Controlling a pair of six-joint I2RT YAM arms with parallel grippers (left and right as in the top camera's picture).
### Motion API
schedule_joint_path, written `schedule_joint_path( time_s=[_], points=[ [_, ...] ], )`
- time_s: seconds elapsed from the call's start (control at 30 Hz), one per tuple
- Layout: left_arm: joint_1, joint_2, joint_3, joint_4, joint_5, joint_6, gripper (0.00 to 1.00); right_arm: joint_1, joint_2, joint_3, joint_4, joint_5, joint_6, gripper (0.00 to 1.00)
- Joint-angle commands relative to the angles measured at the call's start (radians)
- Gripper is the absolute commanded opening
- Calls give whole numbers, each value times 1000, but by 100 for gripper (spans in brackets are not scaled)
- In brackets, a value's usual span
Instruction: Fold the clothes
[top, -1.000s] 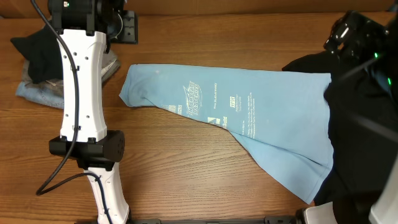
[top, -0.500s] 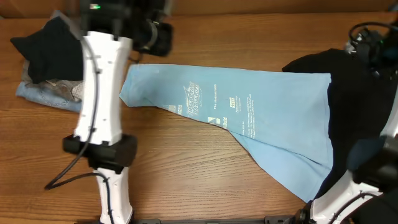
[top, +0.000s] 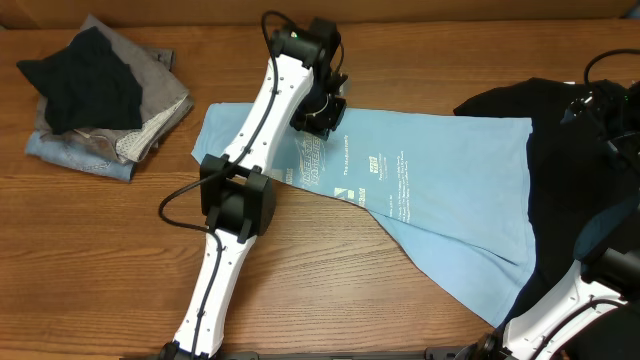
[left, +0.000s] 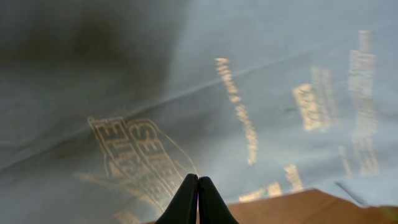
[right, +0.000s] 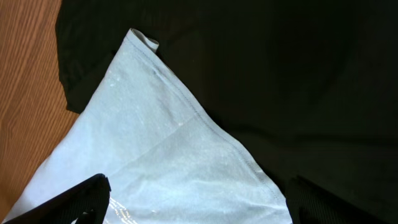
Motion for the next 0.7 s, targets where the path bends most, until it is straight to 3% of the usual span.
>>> schedule_joint_path(
  time_s=[0.0,0.17,0.33,0.67],
  points=[
    [2,55,6,1,-66,-63,4,-2,-8,-1,6,-10,-14,95],
    [18,102,3,-16,-274,-152,4,5,-7,-8,24,-14,-26,98],
    [86,134,1,-56,-393,-166,4,27,-7,-68,53,-12,-25,100],
    [309,146,0,-87,-406,-206,4,46,-7,-298,203,-9,-25,99]
  ],
)
